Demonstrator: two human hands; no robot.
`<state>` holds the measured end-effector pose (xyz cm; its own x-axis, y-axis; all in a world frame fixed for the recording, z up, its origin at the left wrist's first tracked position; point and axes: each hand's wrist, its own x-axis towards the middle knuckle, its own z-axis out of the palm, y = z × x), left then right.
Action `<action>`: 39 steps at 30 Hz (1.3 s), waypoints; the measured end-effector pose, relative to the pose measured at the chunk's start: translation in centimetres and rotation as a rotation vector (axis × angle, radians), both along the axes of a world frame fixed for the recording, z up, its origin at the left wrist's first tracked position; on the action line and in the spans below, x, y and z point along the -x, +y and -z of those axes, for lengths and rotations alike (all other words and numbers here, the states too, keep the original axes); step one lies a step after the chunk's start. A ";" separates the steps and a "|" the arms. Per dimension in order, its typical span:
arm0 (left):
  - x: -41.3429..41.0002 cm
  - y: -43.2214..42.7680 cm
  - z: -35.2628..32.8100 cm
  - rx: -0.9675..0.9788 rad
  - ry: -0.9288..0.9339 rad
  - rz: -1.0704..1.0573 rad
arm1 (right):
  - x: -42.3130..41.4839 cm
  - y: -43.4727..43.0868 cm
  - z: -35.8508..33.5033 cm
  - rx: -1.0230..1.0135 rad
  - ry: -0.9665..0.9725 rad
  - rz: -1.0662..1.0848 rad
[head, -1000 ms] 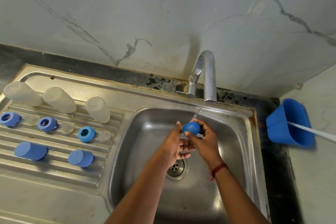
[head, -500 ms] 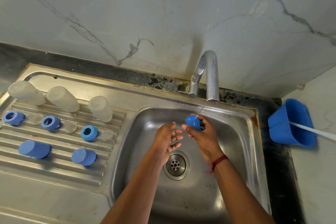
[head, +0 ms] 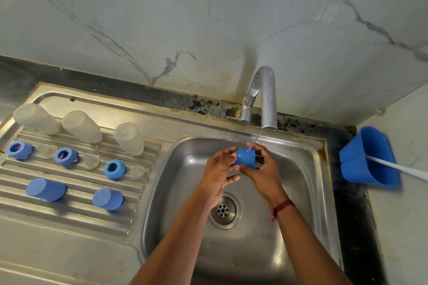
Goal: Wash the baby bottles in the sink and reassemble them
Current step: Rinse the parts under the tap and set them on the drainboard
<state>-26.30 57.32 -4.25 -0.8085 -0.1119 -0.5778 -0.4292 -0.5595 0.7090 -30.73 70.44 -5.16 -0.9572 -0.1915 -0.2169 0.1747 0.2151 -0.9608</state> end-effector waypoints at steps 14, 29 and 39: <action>0.3 -0.2 -0.1 0.212 0.036 -0.219 | -0.4 -0.3 -0.3 -0.102 0.047 0.110; -3.8 -2.2 2.1 0.260 -0.190 -0.166 | -1.7 0.2 -0.5 0.297 -0.095 0.165; -6.6 -2.4 2.1 0.594 -0.244 0.147 | -6.3 3.1 0.5 -0.198 -0.119 -0.029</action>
<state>-19.66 54.96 -6.35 -0.6934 -0.3664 -0.6204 -0.6589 -0.0259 0.7518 -24.44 73.51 -5.68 -0.9175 -0.1610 -0.3637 0.2749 0.4042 -0.8724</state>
